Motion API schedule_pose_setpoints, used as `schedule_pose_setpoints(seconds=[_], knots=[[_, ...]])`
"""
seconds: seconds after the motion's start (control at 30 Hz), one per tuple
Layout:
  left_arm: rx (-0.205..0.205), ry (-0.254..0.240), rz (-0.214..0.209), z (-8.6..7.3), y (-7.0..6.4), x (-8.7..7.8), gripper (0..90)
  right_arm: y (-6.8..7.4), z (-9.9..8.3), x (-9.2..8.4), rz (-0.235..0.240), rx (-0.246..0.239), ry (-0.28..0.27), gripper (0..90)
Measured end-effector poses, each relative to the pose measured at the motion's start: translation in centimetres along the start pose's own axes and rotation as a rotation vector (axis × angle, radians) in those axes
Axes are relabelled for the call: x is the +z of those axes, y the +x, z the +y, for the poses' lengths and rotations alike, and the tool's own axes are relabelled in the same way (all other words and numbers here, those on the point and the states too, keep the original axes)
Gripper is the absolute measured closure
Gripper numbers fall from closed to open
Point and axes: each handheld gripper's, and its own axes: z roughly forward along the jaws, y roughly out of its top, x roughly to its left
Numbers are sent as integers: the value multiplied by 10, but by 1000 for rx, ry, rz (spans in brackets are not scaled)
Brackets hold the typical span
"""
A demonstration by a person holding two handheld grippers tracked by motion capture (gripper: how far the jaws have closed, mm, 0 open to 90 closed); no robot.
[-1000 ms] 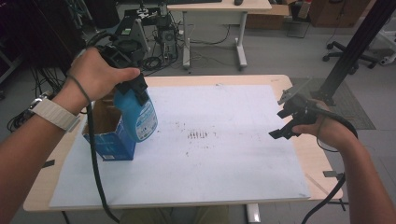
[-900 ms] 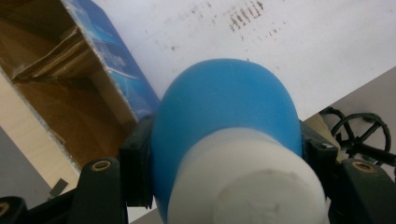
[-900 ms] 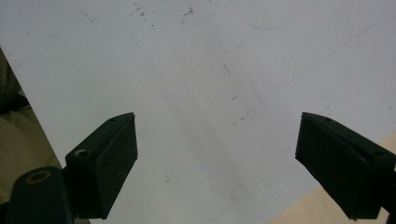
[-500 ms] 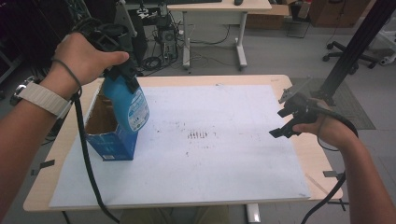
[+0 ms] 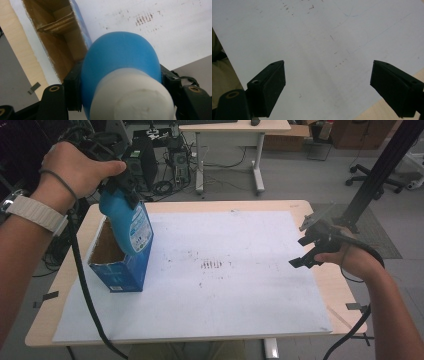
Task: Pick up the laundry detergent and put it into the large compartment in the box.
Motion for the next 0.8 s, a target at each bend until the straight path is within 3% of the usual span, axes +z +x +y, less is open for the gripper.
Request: schedule_pose_setpoints(seconds=[0.8], knots=[[-217,-26,28,-6,45,-29,375,-1,-1,4,9,0,-9,128]])
